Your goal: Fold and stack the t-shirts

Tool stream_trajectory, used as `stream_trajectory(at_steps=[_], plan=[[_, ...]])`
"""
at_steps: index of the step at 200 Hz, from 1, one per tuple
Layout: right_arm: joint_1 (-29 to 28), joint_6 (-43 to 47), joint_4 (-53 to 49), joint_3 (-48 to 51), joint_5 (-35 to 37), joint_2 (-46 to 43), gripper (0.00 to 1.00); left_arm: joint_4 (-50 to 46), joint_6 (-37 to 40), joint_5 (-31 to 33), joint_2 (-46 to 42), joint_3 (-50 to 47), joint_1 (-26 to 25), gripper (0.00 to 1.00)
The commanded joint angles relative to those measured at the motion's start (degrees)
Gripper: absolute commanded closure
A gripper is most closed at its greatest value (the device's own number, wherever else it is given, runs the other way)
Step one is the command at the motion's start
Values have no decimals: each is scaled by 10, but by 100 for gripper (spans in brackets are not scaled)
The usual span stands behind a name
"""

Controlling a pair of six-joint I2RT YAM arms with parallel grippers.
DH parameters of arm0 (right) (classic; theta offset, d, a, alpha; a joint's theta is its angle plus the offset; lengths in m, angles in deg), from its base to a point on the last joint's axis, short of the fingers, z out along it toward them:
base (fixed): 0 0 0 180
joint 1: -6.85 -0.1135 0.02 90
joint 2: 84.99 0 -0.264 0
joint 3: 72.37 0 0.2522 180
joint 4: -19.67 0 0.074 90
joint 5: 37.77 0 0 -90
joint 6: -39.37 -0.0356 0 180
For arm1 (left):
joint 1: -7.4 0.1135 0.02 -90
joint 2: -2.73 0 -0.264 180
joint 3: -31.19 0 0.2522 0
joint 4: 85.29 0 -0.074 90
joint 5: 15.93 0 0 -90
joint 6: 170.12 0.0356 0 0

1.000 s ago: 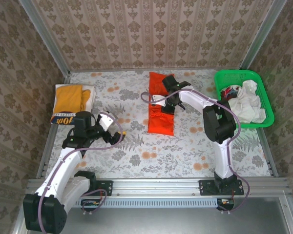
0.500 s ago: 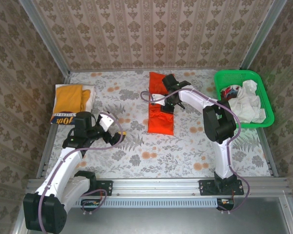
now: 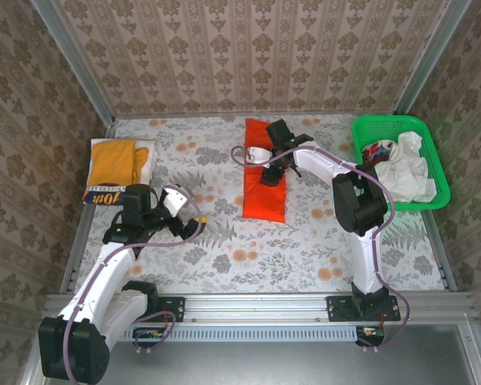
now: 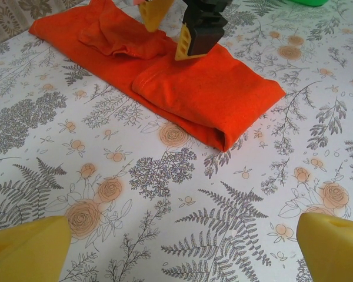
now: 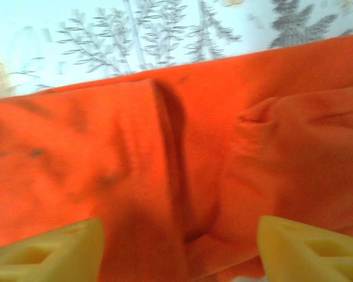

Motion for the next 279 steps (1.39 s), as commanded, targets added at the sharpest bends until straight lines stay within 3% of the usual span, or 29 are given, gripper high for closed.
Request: stream_trajectory(at_steps=[1,44,95,135,197,238,266,279], plan=[[8,-34,97,44,44,-40,23,6,15,-19,-2,-3,-1,0],[-2,-46,169,183,-1,-151,22,8,19,-30,-3,-3,0,0],[-65,-4,128,329,-50,-248,23,13,23,-42,4,-2,-1,0],[-119,-12,93,360,-44,-238,25,15,22,-49,13,1,0,0],[-123,-10,139,341,8,-167,37,6,22,-45,8,0,0,0],[-124,4,132,328,35,-141,56,5,22,-37,1,-3,-1,0],[-129,8,123,329,42,-148,85,10,10,-34,1,-3,-1,0],[-132,6,114,332,34,-159,93,19,-9,-25,4,-2,-1,0]])
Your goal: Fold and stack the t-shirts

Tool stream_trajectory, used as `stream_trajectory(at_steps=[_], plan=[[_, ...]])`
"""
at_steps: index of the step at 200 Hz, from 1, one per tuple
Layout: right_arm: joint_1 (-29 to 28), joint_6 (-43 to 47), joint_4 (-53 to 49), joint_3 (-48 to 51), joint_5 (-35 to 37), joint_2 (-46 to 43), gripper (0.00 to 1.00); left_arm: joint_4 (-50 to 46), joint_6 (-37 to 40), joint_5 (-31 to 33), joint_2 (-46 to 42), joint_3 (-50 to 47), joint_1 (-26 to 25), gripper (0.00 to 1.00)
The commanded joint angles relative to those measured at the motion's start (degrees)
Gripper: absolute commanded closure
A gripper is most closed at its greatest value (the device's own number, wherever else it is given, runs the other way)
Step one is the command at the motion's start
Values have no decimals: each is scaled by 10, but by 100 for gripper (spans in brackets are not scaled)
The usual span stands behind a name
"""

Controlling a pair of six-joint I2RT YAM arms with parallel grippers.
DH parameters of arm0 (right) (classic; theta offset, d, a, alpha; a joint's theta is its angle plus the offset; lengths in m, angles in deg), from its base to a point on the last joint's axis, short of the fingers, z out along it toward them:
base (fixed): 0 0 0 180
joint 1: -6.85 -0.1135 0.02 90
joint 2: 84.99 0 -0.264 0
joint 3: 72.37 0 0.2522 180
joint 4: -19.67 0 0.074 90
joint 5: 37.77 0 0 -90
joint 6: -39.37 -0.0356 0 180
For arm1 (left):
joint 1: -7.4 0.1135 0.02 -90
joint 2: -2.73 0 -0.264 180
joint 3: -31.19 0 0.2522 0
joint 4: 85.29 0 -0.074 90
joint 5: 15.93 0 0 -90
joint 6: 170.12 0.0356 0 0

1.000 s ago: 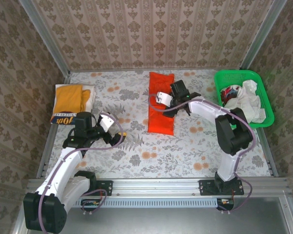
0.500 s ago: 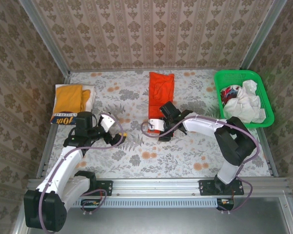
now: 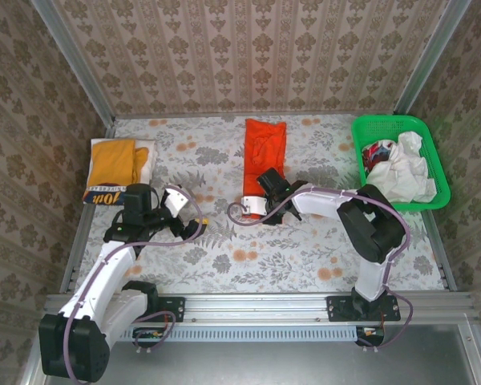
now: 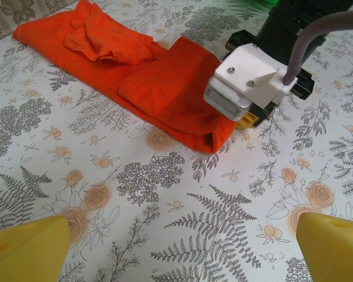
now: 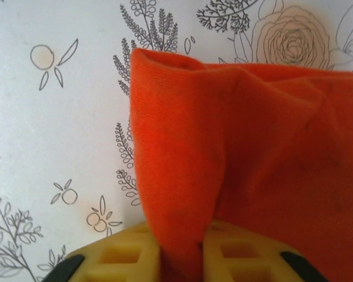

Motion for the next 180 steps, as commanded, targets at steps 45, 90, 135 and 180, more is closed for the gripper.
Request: stream_trajectory(at_steps=[45,90,135,180], plan=[[-23,-10,-88,14,-33,-46,100,55,-171,35,46,24,-6,0],[-47,-40,-176,43,-74,-120,100,50,-117,36,41,26,-46,0],[-77,-82,-230,73,-91,-201,100,124,-186,119,85,30,-81,0],[-81,-88,-244,74,-95,-248,100,212,-500,249,252,100,-129,0]])
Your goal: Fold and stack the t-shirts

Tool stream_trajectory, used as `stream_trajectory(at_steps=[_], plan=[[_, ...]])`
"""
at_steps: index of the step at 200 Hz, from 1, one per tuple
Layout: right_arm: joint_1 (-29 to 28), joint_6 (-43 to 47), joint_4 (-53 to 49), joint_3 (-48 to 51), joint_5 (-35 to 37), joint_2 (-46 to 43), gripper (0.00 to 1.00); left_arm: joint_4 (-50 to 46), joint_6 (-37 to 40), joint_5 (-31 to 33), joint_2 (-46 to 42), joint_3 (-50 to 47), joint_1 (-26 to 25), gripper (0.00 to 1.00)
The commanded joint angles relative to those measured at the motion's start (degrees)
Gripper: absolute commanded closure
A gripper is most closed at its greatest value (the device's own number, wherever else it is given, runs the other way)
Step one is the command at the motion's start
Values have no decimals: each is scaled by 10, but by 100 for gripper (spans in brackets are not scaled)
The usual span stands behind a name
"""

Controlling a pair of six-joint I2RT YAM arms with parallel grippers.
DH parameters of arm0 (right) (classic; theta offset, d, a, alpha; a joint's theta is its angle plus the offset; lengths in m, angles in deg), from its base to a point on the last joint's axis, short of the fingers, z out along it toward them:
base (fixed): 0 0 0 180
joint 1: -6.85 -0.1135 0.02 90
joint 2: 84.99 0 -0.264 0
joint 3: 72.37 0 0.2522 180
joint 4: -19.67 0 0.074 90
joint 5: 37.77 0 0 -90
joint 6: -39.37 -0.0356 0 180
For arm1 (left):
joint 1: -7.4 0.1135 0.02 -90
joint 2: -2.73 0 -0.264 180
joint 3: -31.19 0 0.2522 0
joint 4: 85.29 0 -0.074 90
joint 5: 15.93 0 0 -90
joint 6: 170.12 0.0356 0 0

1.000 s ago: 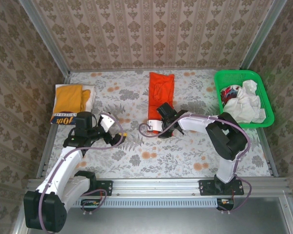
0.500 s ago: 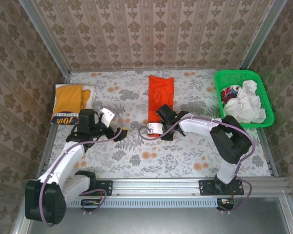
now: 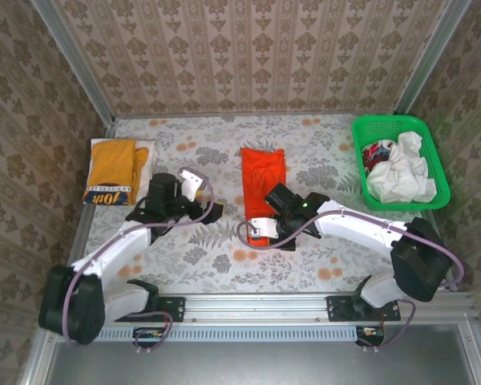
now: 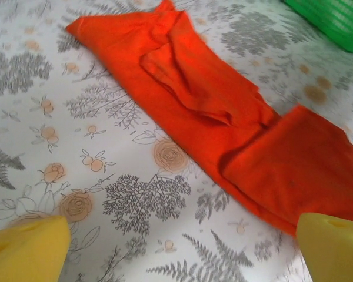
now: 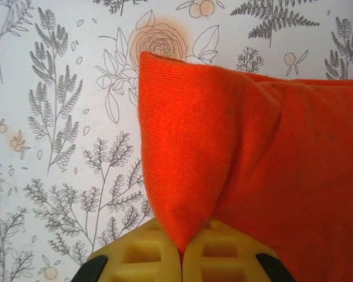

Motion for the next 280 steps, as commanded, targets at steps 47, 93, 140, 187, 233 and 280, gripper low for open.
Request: stream_trajectory(at_steps=[47,93,140,187,233,280], plan=[[-1,-9,-19,9,-17,-20,100,10,-408,64,286,219,-23,3],[0,-9,-15,13,-12,-14,100,-3,-441,48,416,331,-45,25],[1,-12,-9,13,-19,-11,100,-48,-444,56,492,408,-56,47],[7,-10,-10,12,-24,-9,100,-42,-454,36,527,423,-59,69],[13,-9,-8,11,-32,-1,100,-35,-457,16,539,424,-59,77],[13,-15,-21,3,-45,-11,100,-28,-451,-13,548,420,-62,100]])
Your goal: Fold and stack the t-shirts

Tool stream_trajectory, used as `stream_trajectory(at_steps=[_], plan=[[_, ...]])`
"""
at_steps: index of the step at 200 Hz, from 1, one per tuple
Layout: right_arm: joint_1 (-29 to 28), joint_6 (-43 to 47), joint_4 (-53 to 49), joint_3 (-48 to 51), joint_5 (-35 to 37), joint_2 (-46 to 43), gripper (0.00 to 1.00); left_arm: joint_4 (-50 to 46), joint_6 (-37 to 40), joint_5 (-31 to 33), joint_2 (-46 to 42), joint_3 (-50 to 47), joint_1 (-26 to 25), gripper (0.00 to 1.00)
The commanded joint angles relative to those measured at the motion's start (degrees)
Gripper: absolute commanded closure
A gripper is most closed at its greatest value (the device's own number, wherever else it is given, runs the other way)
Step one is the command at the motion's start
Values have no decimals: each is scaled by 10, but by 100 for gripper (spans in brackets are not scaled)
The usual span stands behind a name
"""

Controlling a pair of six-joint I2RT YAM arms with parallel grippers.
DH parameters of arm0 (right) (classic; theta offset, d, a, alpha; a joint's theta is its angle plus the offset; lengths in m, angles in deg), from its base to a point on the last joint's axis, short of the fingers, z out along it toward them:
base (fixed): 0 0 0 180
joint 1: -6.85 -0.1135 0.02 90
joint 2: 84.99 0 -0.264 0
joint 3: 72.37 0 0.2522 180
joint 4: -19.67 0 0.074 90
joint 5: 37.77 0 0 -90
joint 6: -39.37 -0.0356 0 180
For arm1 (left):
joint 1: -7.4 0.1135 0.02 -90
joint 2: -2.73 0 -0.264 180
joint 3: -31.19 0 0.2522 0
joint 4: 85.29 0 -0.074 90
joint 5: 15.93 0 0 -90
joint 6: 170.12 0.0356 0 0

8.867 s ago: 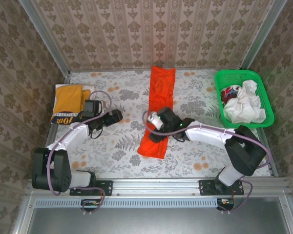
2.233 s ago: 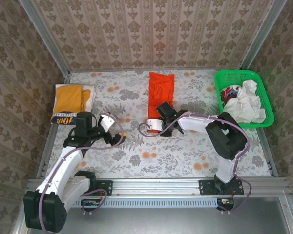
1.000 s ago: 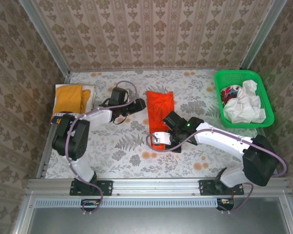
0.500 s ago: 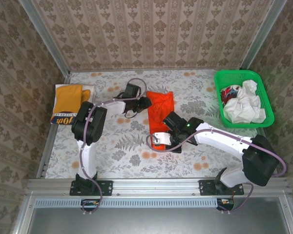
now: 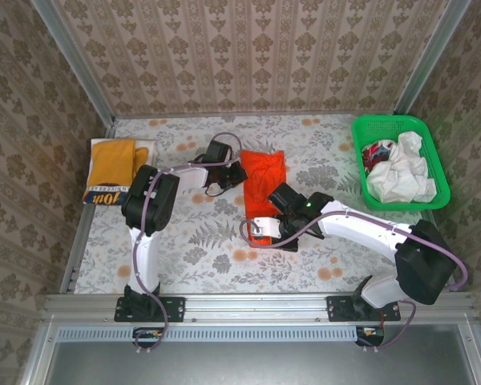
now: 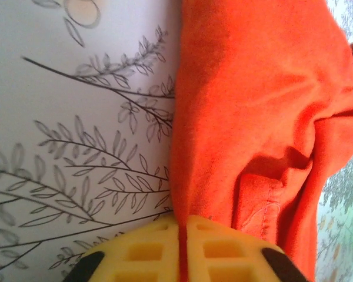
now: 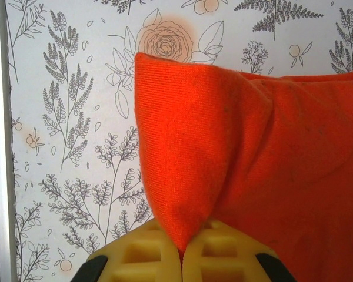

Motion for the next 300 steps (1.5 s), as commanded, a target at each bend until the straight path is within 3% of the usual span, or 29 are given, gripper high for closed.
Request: stream_trajectory(at_steps=[1,94,131,205,300], plan=[[3,-9,-13,-3,-28,-3,100,-4,5,-30,15,7,-7,100],[-19,-20,-157,-96,-77,-43,100,10,15,-63,-37,-123,-20,100],[-18,17,-192,-164,-46,-29,100,21,13,-62,-64,-169,-38,100],[88,107,-192,-278,26,100,100,12,64,-54,-58,-187,-29,100],[165,182,-265,-509,30,279,100,20,87,-90,-30,-195,5,100]])
